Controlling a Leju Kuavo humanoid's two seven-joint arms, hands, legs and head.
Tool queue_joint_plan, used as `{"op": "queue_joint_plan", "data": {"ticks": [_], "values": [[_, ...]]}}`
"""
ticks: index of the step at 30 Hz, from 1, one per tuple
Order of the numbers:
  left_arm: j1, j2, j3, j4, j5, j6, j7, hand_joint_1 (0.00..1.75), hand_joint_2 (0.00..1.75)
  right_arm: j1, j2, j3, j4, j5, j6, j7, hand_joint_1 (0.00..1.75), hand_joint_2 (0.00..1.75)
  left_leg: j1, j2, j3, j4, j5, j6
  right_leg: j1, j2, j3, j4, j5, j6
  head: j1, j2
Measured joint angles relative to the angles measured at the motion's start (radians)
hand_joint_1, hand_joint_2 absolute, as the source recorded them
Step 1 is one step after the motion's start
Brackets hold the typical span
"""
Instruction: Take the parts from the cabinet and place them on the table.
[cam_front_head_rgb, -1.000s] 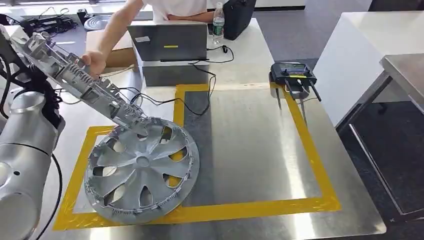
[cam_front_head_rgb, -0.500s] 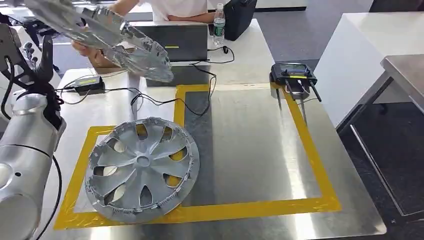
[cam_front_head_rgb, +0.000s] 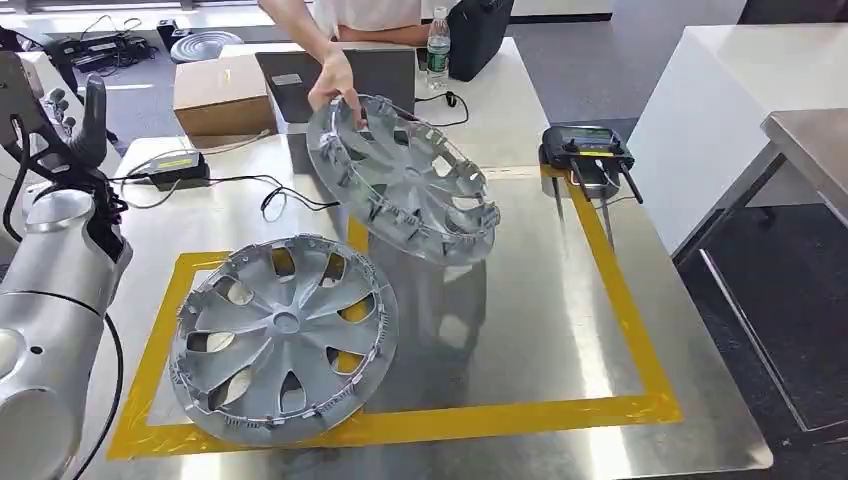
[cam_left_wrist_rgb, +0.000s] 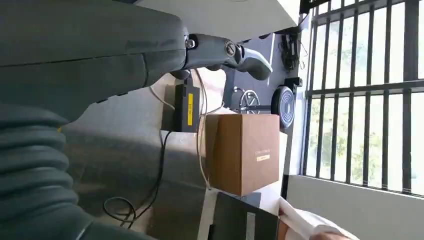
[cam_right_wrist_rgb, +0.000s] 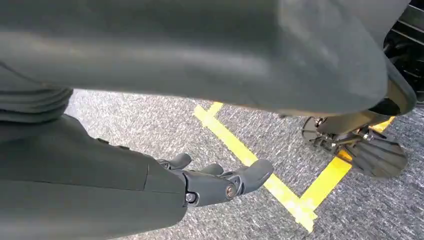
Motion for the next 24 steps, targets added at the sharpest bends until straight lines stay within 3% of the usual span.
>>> {"op": "queue_joint_plan", "data": {"ticks": [17,24], "values": [[0.0,0.0,0.0,0.0,-0.001,0.0,0.0,0.0,0.0,0.0,0.0,0.0,0.0,0.0,0.0,0.0,0.0,0.0,0.0,0.0,0.0,0.0,0.0,0.0,0.0,0.0,0.0,0.0,0.0,0.0,0.0,0.0],[0.0,0.001,0.0,0.0,0.0,-0.029,0.003,0.0,0.0,0.0,0.0,0.0,0.0,0.0,0.0,0.001,0.0,0.0,0.0,0.0,0.0,0.0,0.0,0.0,0.0,0.0,0.0,0.0,0.0,0.0,0.0,0.0]]}}
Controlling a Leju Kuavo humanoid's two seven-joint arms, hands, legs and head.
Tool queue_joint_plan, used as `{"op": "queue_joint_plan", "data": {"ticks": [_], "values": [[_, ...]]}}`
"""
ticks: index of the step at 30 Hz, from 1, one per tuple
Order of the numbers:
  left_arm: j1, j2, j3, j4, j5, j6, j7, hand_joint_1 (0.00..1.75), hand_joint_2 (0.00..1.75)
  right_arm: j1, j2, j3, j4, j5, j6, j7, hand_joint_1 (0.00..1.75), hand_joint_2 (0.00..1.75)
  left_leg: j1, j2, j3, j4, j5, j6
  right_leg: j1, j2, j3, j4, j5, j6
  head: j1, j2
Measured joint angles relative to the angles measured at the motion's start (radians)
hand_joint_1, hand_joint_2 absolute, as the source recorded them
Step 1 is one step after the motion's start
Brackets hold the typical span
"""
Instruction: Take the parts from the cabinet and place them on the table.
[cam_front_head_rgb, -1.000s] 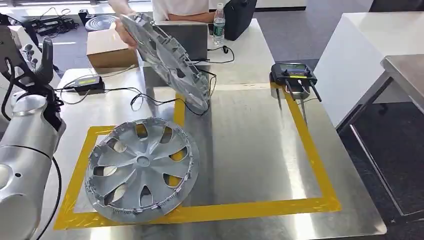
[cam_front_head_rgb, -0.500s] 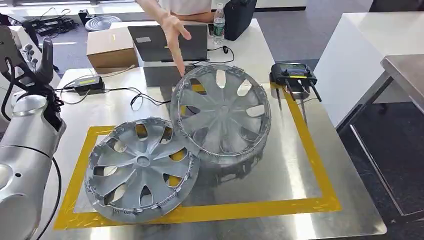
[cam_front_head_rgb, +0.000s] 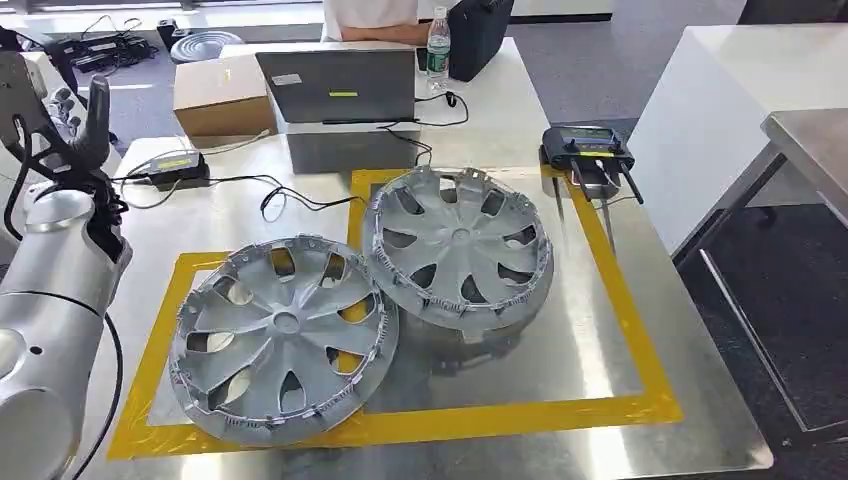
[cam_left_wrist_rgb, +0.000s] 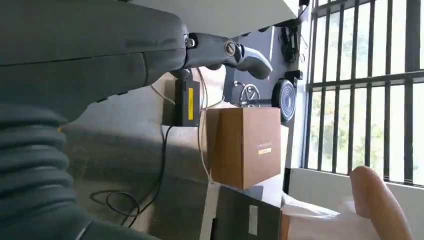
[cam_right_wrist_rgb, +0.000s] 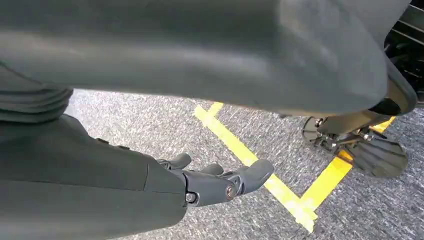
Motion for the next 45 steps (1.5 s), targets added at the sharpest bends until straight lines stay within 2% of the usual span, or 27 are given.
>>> {"op": "queue_joint_plan", "data": {"ticks": [8,14,19,24,28,29,30,31,32,34,35,36,37,39,40,41,43,44,45], "values": [[0.004,0.007,0.0,0.0,-0.002,-0.003,0.002,0.0,0.0,0.0,0.0,0.0,0.0,0.0,0.0,0.0,0.0,0.0,0.0,0.0,0.0,0.0,0.0,0.0,0.0,0.0,0.0,0.0,0.0,0.0,0.0,0.0],[0.005,0.009,-0.008,0.0,-0.024,-0.025,-0.033,0.0,0.0,0.0,0.0,0.0,0.0,0.0,0.0,0.0,0.0,0.0,0.0,0.0,0.0,0.0,0.0,0.0,0.0,0.0,0.0,0.0,0.0,0.0,0.0,0.0],[0.005,0.009,-0.01,0.0,-0.024,-0.024,-0.033,0.0,0.0,-0.001,0.0,0.0,0.0,0.001,0.0,0.0,0.0,0.0,0.0,0.0,0.0,0.0,0.0,0.0,0.0,0.0,0.0,0.0,0.0,0.0,0.0,0.0],[0.004,0.01,-0.014,0.0,-0.023,-0.022,-0.038,0.0,0.0,-0.002,0.0,0.0,0.0,0.0,0.0,-0.002,0.0,0.0,-0.009,0.0,0.0,0.002,-0.002,0.006,-0.006,0.0,0.001,-0.001,0.002,0.006,0.0,0.0],[0.003,0.011,-0.015,-0.002,-0.023,-0.017,-0.04,0.0,0.0,-0.003,0.0,0.0,0.0,0.0,0.0,-0.002,0.0,0.0,-0.018,0.0,-0.002,0.003,-0.004,0.019,-0.015,0.0,0.002,-0.004,0.003,0.018,0.0,0.0],[0.002,0.011,-0.015,-0.003,-0.023,-0.017,-0.041,0.0,0.0,-0.003,0.0,0.0,0.0,0.0,0.0,-0.002,0.0,0.0,-0.018,0.001,0.003,-0.001,0.002,0.023,-0.015,0.001,0.004,-0.007,0.007,0.023,0.0,0.0],[0.002,0.011,-0.015,-0.004,-0.023,-0.016,-0.042,0.0,0.0,-0.003,-0.001,0.0,0.0,0.0,0.0,-0.002,0.0,0.0,-0.005,0.003,0.009,-0.013,0.014,0.028,-0.016,0.0,0.001,0.0,0.004,0.025,0.0,0.0],[0.001,0.003,-0.015,-0.005,-0.023,-0.016,-0.042,0.0,0.0,-0.005,-0.002,0.0,0.0,0.001,0.0,-0.002,0.0,0.0,-0.004,0.004,0.011,-0.017,0.017,0.031,-0.014,-0.007,-0.006,0.02,-0.021,0.024,0.0,0.0],[-0.001,0.005,-0.015,-0.006,-0.023,-0.016,-0.043,0.0,0.0,-0.009,-0.003,0.0,0.0,0.0,0.0,-0.002,0.0,0.0,-0.003,0.008,0.009,-0.018,0.021,0.036,-0.012,-0.009,-0.031,0.082,-0.072,0.025,0.001,0.0],[0.001,0.004,-0.015,-0.006,-0.023,-0.016,-0.043,0.0,0.0,-0.014,-0.003,0.0,0.0,0.002,0.0,-0.001,0.0,0.0,-0.003,0.013,0.003,-0.017,0.022,0.036,-0.013,-0.011,-0.092,0.24,-0.157,0.028,0.001,0.0],[0.004,0.002,-0.015,-0.005,-0.023,-0.016,-0.043,0.0,0.0,-0.016,-0.003,0.0,0.0,0.002,0.0,-0.001,0.0,0.0,-0.003,0.014,0.0,-0.017,0.024,0.033,-0.014,-0.012,-0.111,0.296,-0.176,0.03,0.001,0.0],[0.008,0.001,-0.015,-0.005,-0.023,-0.016,-0.043,0.0,0.0,-0.018,-0.003,0.0,0.0,0.003,0.0,-0.001,0.0,0.0,-0.001,0.014,-0.003,-0.016,0.027,0.03,-0.017,-0.013,-0.107,0.302,-0.169,0.032,0.001,0.0],[0.009,0.0,-0.015,-0.004,-0.023,-0.017,-0.042,0.0,0.0,-0.021,-0.003,0.0,0.0,0.003,0.0,-0.001,0.0,0.0,0.002,0.013,-0.007,-0.015,0.029,0.026,-0.019,-0.015,-0.081,0.264,-0.145,0.034,0.001,0.0],[0.007,0.0,-0.016,-0.004,-0.023,-0.018,-0.04,0.0,0.0,-0.026,-0.003,0.0,0.0,0.003,0.0,-0.001,0.0,0.0,0.012,0.012,-0.018,-0.006,0.034,0.014,-0.024,-0.016,0.026,0.091,-0.081,0.039,0.001,0.0],[0.005,-0.001,-0.016,-0.005,-0.023,-0.018,-0.04,0.0,0.0,-0.03,-0.003,0.0,0.0,0.002,0.0,-0.001,0.0,0.0,0.012,0.012,-0.023,0.001,0.036,0.005,-0.027,-0.015,0.064,0.011,-0.087,0.04,0.001,0.0],[0.005,0.0,-0.016,-0.006,-0.024,-0.018,-0.04,0.0,0.0,-0.031,-0.002,0.0,0.0,0.002,0.0,-0.002,0.0,0.0,0.012,0.008,-0.027,-0.002,0.039,-0.006,-0.015,-0.008,0.061,0.043,-0.062,0.03,0.002,0.0],[0.002,-0.002,-0.017,-0.006,-0.024,-0.021,-0.041,0.0,0.0,-0.037,-0.002,0.0,0.0,0.001,0.0,-0.001,0.0,0.0,0.01,0.005,-0.028,0.0,0.045,-0.024,-0.013,-0.006,0.053,0.035,-0.072,0.007,0.0,0.0],[0.002,-0.003,-0.018,-0.006,-0.024,-0.021,-0.04,0.0,0.0,-0.042,-0.002,0.0,0.0,0.0,0.0,-0.002,0.0,0.0,0.012,0.003,-0.027,-0.007,0.051,-0.033,-0.01,-0.007,0.05,0.033,-0.07,-0.001,-0.001,0.0],[0.003,-0.002,-0.018,-0.006,-0.025,-0.023,-0.039,0.0,0.0,-0.046,-0.002,0.0,0.0,0.0,0.0,-0.002,0.0,0.0,0.014,0.003,-0.033,-0.007,0.053,-0.04,-0.016,-0.01,0.049,0.023,-0.056,-0.015,-0.001,0.0]]}}
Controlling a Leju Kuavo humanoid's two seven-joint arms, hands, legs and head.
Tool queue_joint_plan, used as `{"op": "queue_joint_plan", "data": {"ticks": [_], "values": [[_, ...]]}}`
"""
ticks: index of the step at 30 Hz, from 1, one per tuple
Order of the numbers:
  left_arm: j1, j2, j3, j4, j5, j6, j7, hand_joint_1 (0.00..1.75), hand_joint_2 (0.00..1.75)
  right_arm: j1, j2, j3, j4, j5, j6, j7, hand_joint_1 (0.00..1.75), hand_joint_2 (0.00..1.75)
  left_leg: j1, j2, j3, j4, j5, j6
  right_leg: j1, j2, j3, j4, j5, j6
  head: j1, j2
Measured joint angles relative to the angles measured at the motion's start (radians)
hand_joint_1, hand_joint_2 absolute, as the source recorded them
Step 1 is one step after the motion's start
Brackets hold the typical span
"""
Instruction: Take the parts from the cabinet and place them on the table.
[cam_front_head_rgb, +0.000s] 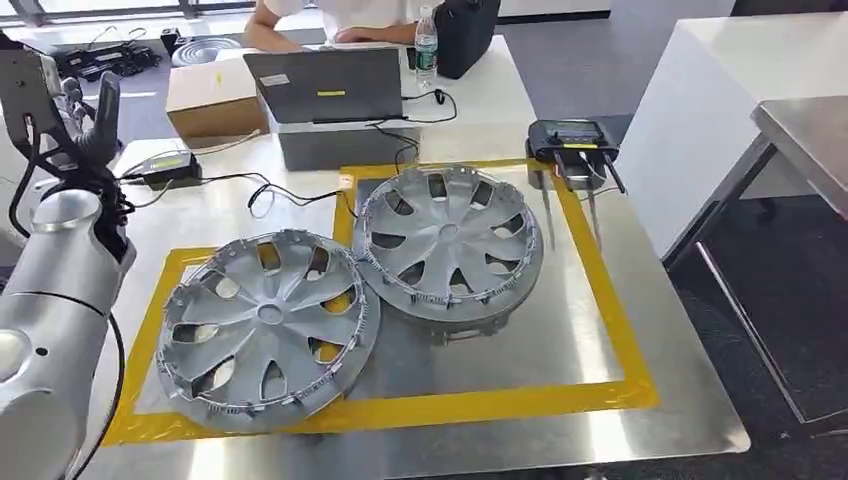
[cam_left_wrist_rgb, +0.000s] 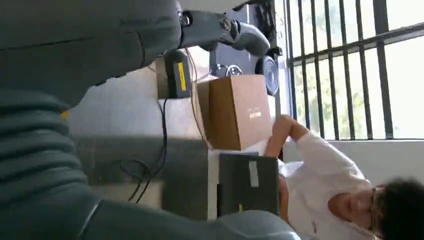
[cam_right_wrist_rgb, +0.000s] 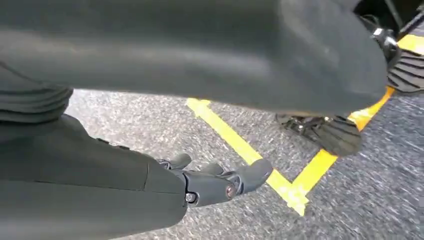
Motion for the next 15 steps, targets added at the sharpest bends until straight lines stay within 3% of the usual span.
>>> {"op": "queue_joint_plan", "data": {"ticks": [1,2,4,5,6,7,9,10,11,12,13,15], "values": [[0.0,0.001,0.0,0.0,0.0,0.0,0.0,0.0,0.0,-0.005,0.0,0.0,0.0,0.0,0.0,0.0,0.0,0.0,0.002,0.002,-0.008,0.016,-0.025,0.0,0.0,-0.005,-0.002,-0.003,0.006,-0.007,0.0,0.0],[0.0,0.002,-0.001,0.0,0.0,-0.002,0.001,0.0,0.0,-0.007,0.0,0.0,0.0,0.0,0.0,0.0,0.0,0.0,0.001,0.003,-0.022,0.061,-0.073,0.0,0.001,-0.006,-0.008,-0.004,0.012,-0.016,-0.001,0.0],[-0.001,0.002,-0.003,0.0,0.0,-0.005,0.001,0.0,0.0,-0.008,-0.002,0.0,0.0,-0.001,0.0,0.0,0.0,0.0,-0.001,0.002,-0.072,0.217,-0.171,-0.004,0.007,-0.008,-0.023,-0.004,0.024,-0.023,0.0,0.0],[0.002,0.002,-0.004,0.001,0.0,-0.005,0.001,0.0,0.0,-0.008,-0.002,0.0,0.0,-0.002,0.0,0.0,0.0,0.0,-0.002,0.002,-0.088,0.281,-0.198,-0.004,0.011,-0.009,-0.032,-0.003,0.031,-0.025,0.0,0.0],[0.005,0.002,-0.004,0.001,0.0,-0.006,0.002,0.0,0.0,-0.008,-0.002,0.0,0.0,-0.002,0.0,0.0,0.0,0.0,-0.003,0.002,-0.084,0.3,-0.202,-0.002,0.014,-0.01,-0.04,-0.002,0.037,-0.025,0.0,0.0],[0.006,0.002,-0.005,0.001,0.0,-0.007,0.002,0.0,0.0,-0.008,-0.002,0.0,0.0,-0.003,0.0,0.0,0.0,0.0,-0.004,0.002,-0.056,0.275,-0.186,0.002,0.016,-0.01,-0.048,-0.002,0.043,-0.025,-0.001,0.0],[0.004,0.0,-0.005,0.0,-0.001,-0.009,0.002,0.0,0.0,-0.009,-0.002,0.0,0.0,-0.004,0.0,0.0,0.0,0.0,-0.009,0.002,0.059,0.116,-0.132,0.015,0.019,-0.01,-0.06,-0.001,0.054,-0.021,0.0,0.0],[0.001,0.0,-0.005,-0.001,-0.001,-0.009,0.002,0.0,0.0,-0.01,-0.002,0.0,0.0,-0.005,0.0,0.0,0.0,0.0,-0.013,0.003,0.114,0.037,-0.129,0.024,0.019,-0.01,-0.061,0.001,0.058,-0.018,0.0,0.0],[-0.001,-0.002,-0.006,-0.003,-0.001,-0.009,0.001,0.0,0.0,-0.01,-0.002,0.0,0.0,-0.006,0.0,0.0,0.0,0.0,-0.021,0.004,0.129,0.022,-0.132,0.026,0.021,-0.01,-0.064,-0.002,0.065,-0.011,0.0,0.0],[-0.002,-0.003,-0.006,-0.003,-0.001,-0.009,0.001,0.0,0.0,-0.011,-0.002,0.0,0.0,-0.007,0.0,0.0,0.0,0.0,-0.023,0.003,0.122,0.022,-0.119,0.029,0.02,-0.011,-0.064,-0.003,0.069,-0.005,0.001,0.0],[-0.005,-0.003,-0.006,-0.003,-0.002,-0.009,0.001,0.0,0.0,-0.012,-0.002,0.0,0.0,-0.008,0.0,-0.001,0.0,0.0,-0.024,0.002,0.119,0.014,-0.124,0.035,0.019,-0.011,-0.065,-0.002,0.074,0.001,0.0,0.0],[-0.005,-0.006,-0.006,-0.003,-0.002,-0.009,0.002,0.0,0.0,-0.011,-0.002,0.0,0.0,-0.009,0.0,-0.001,0.0,0.0,-0.021,0.002,0.114,0.006,-0.109,0.052,0.022,-0.01,-0.066,-0.013,0.088,0.018,0.001,0.0]]}}
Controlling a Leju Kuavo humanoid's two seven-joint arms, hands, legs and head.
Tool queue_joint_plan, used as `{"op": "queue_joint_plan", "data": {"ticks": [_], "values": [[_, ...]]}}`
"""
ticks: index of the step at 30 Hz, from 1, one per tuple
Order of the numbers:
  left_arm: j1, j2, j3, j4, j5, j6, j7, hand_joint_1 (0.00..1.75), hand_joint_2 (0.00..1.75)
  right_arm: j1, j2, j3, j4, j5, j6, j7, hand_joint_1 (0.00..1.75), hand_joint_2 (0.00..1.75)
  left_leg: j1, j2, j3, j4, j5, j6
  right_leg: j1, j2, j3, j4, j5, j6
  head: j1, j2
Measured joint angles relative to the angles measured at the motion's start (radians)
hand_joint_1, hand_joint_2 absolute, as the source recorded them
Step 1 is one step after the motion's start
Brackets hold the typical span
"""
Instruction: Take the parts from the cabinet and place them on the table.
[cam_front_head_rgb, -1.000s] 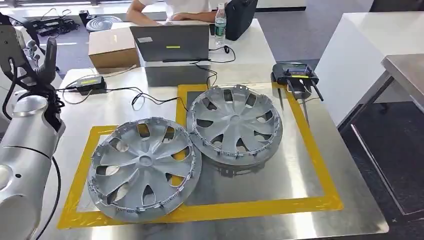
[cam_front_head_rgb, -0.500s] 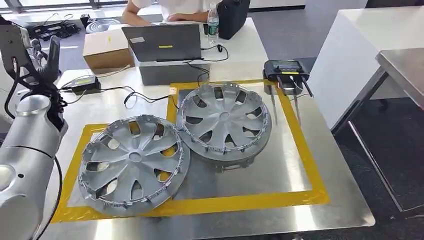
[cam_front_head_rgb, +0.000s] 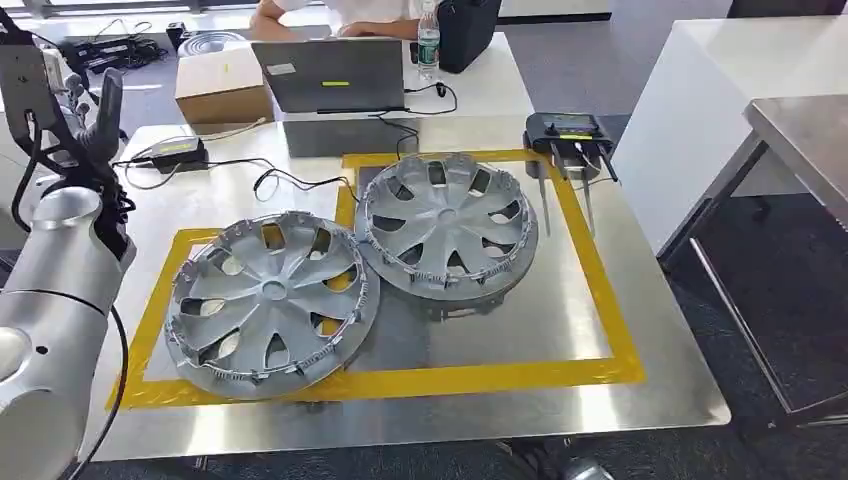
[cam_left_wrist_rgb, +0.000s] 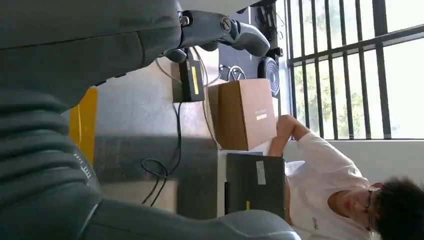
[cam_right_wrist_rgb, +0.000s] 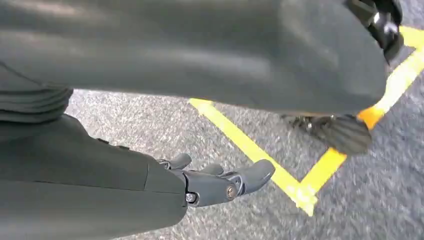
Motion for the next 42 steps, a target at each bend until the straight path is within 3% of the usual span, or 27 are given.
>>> {"op": "queue_joint_plan", "data": {"ticks": [1,3,4,5,6,7,9,10,11,14,16,18,20,21,23,25,26,27,30,31,33,35,36,38,40,41,42], "values": [[-0.002,-0.005,0.0,0.0,-0.001,-0.002,0.0,0.0,0.0,0.0,0.0,0.0,0.0,0.0,0.0,0.0,0.0,0.0,0.005,0.004,-0.003,-0.007,0.013,0.005,-0.006,0.001,-0.007,0.011,-0.016,0.002,-0.001,0.0],[-0.004,-0.005,-0.001,0.0,-0.005,-0.004,-0.002,0.0,0.0,-0.001,0.0,0.0,0.0,0.0,0.003,0.0,0.0,0.0,0.006,0.003,-0.024,-0.01,0.033,0.021,-0.006,0.001,-0.045,0.114,-0.12,0.007,0.002,0.0],[-0.003,-0.006,-0.001,0.001,-0.006,-0.005,-0.003,0.0,0.0,-0.001,-0.001,0.0,0.0,0.0,0.003,0.0,0.0,0.0,0.006,0.002,-0.036,-0.009,0.041,0.022,-0.006,0.001,-0.068,0.19,-0.168,0.009,0.002,0.0],[-0.001,-0.007,-0.002,0.003,-0.007,-0.005,-0.003,0.0,0.0,-0.001,-0.001,0.0,0.0,0.0,0.0,0.0,0.0,0.0,0.005,0.002,-0.049,-0.009,0.049,0.022,-0.006,0.001,-0.085,0.256,-0.197,0.012,0.002,0.0],[0.002,-0.008,-0.002,0.005,-0.008,-0.005,-0.004,0.0,0.0,-0.002,-0.001,0.0,0.0,0.0,0.0,0.0,0.0,0.0,0.005,0.001,-0.059,-0.008,0.057,0.021,-0.006,0.001,-0.085,0.286,-0.197,0.013,0.002,0.0],[0.006,-0.008,-0.002,0.007,-0.011,-0.005,-0.005,0.0,0.0,-0.002,-0.001,0.0,0.0,0.0,0.0,0.0,0.0,0.0,0.005,0.001,-0.07,-0.008,0.066,0.019,-0.006,0.001,-0.065,0.274,-0.174,0.014,0.002,0.0],[0.009,-0.009,-0.006,0.007,-0.018,-0.001,-0.007,0.0,0.0,-0.003,-0.001,0.0,0.0,0.0,0.0,0.0,0.0,0.0,0.006,-0.001,-0.089,-0.004,0.08,0.013,-0.006,0.001,0.027,0.152,-0.113,0.009,0.002,0.0],[0.007,-0.01,-0.008,0.006,-0.019,0.001,-0.008,0.0,0.0,-0.005,-0.002,0.0,0.0,0.0,0.0,0.0,0.0,0.0,0.006,-0.001,-0.097,-0.002,0.086,0.009,-0.006,0.001,0.088,0.064,-0.102,0.004,0.002,0.0],[0.006,-0.011,-0.009,0.004,-0.021,0.002,-0.009,0.0,0.0,-0.008,-0.003,0.0,0.0,0.0,0.0,0.0,0.0,0.0,0.002,-0.001,-0.105,0.0,0.091,0.002,-0.001,0.003,0.121,0.006,-0.134,-0.002,0.002,0.0],[0.006,-0.012,-0.01,0.003,-0.024,0.003,-0.013,0.0,0.0,-0.008,-0.003,0.0,0.0,0.0,0.0,0.0,0.0,0.0,0.004,0.001,-0.106,-0.006,0.113,-0.018,0.007,0.004,0.108,0.002,-0.118,-0.016,0.001,0.0],[0.006,-0.01,-0.01,0.003,-0.024,0.003,-0.015,0.0,0.0,-0.009,-0.003,0.0,0.0,0.0,0.0,0.0,0.0,0.0,0.006,-0.001,-0.114,-0.003,0.109,-0.029,-0.003,-0.002,0.102,-0.011,-0.096,-0.032,0.002,0.0],[0.005,-0.008,-0.01,0.003,-0.024,0.003,-0.017,0.0,0.0,-0.011,-0.003,0.0,0.0,0.0,0.0,0.0,0.0,0.0,0.007,0.0,-0.147,0.089,0.003,-0.04,-0.003,-0.003,0.083,-0.014,-0.077,-0.048,-0.001,0.0],[0.008,-0.004,-0.01,0.003,-0.024,0.003,-0.018,0.0,0.0,-0.011,-0.003,0.0,0.0,0.0,0.0,0.0,0.0,0.0,0.007,0.0,-0.181,0.228,-0.081,-0.049,-0.003,-0.003,0.062,-0.014,-0.06,-0.048,-0.001,0.0],[0.01,-0.003,-0.01,0.003,-0.024,0.003,-0.018,0.0,0.0,-0.011,-0.003,0.0,0.0,0.0,0.0,0.0,0.0,0.0,0.007,0.0,-0.184,0.271,-0.089,-0.051,-0.003,-0.004,0.05,-0.013,-0.051,-0.048,-0.001,0.0],[0.009,-0.003,-0.01,0.005,-0.024,0.002,-0.019,0.0,0.0,-0.011,-0.003,0.0,0.0,0.0,0.0,0.0,0.0,0.0,0.009,0.0,-0.137,0.245,-0.038,-0.052,-0.003,-0.005,0.021,-0.01,-0.03,-0.043,-0.001,0.0],[0.006,-0.003,-0.012,0.003,-0.024,0.001,-0.02,0.0,0.0,-0.013,-0.003,0.0,0.0,0.0,0.0,0.0,0.0,0.0,0.011,0.001,-0.029,0.109,0.005,-0.049,-0.005,-0.005,-0.003,-0.002,-0.015,-0.035,-0.001,0.0],[0.003,-0.003,-0.014,0.0,-0.024,0.0,-0.022,0.0,0.0,-0.014,-0.003,0.0,0.0,0.0,0.0,0.0,0.0,0.0,0.01,0.001,0.014,0.033,-0.036,-0.045,-0.002,-0.005,-0.012,0.002,-0.008,-0.028,-0.001,0.0],[0.001,-0.008,-0.016,-0.002,-0.024,-0.001,-0.023,0.0,0.0,-0.015,-0.003,0.0,0.0,0.0,0.0,0.0,0.0,0.0,0.003,-0.003,0.035,0.006,-0.038,-0.035,0.0,-0.006,-0.017,0.003,-0.001,-0.022,0.001,0.0],[0.002,-0.008,-0.016,-0.002,-0.024,-0.003,-0.025,0.0,0.0,-0.014,-0.003,0.0,0.0,0.0,0.0,-0.001,0.0,0.0,-0.002,-0.004,0.016,0.006,-0.019,-0.006,-0.002,-0.004,-0.018,-0.014,0.031,0.0,0.001,0.0],[0.0,-0.01,-0.016,-0.001,-0.024,-0.003,-0.026,0.0,0.0,-0.012,-0.003,0.0,0.0,0.0,0.0,-0.001,0.0,0.0,0.005,-0.001,0.012,-0.001,-0.004,0.007,-0.005,-0.002,-0.024,-0.014,0.029,0.007,0.002,0.0],[-0.003,-0.013,-0.017,-0.001,-0.024,-0.003,-0.025,0.0,0.0,-0.012,-0.002,0.0,0.0,0.0,0.003,-0.001,0.0,0.0,0.006,0.001,-0.015,-0.004,0.019,0.023,-0.006,-0.002,-0.053,0.055,-0.069,0.012,0.002,0.0],[-0.002,-0.014,-0.017,0.0,-0.024,-0.004,-0.025,0.0,0.0,-0.013,-0.002,0.0,0.0,0.0,0.003,-0.001,0.0,0.0,0.004,0.0,-0.043,-0.003,0.04,0.024,-0.005,-0.002,-0.094,0.207,-0.176,0.014,0.002,0.0],[0.0,-0.014,-0.017,0.001,-0.024,-0.004,-0.025,0.0,0.0,-0.013,-0.002,0.0,0.0,0.0,0.002,-0.001,0.0,0.0,0.002,0.0,-0.06,-0.003,0.053,0.025,-0.004,-0.002,-0.106,0.277,-0.197,0.013,0.002,0.0],[0.005,-0.014,-0.017,0.001,-0.024,-0.004,-0.025,0.0,0.0,-0.013,-0.002,0.0,0.0,0.0,0.002,-0.001,0.0,0.0,0.001,-0.002,-0.09,-0.001,0.076,0.022,-0.002,-0.002,-0.074,0.292,-0.144,0.009,0.002,0.0],[0.005,-0.014,-0.017,0.0,-0.024,-0.004,-0.025,0.0,0.0,-0.014,-0.002,0.0,0.0,0.0,0.002,-0.001,0.0,0.0,0.001,-0.003,-0.114,0.001,0.096,0.017,0.001,-0.001,0.03,0.167,-0.088,-0.001,0.003,0.0],[0.004,-0.015,-0.017,-0.001,-0.024,-0.004,-0.025,0.0,0.0,-0.016,-0.002,0.0,0.0,0.0,0.002,-0.001,0.0,0.0,0.001,-0.002,-0.118,0.003,0.103,0.014,0.004,0.0,0.097,0.079,-0.104,-0.009,0.002,0.0],[0.004,-0.015,-0.017,-0.002,-0.024,-0.004,-0.025,0.0,0.0,-0.018,-0.003,0.0,0.0,0.0,0.002,-0.002,0.0,0.0,-0.002,-0.003,-0.123,0.003,0.107,0.008,0.009,0.0,0.137,0.017,-0.139,-0.016,0.003,0.0]]}}
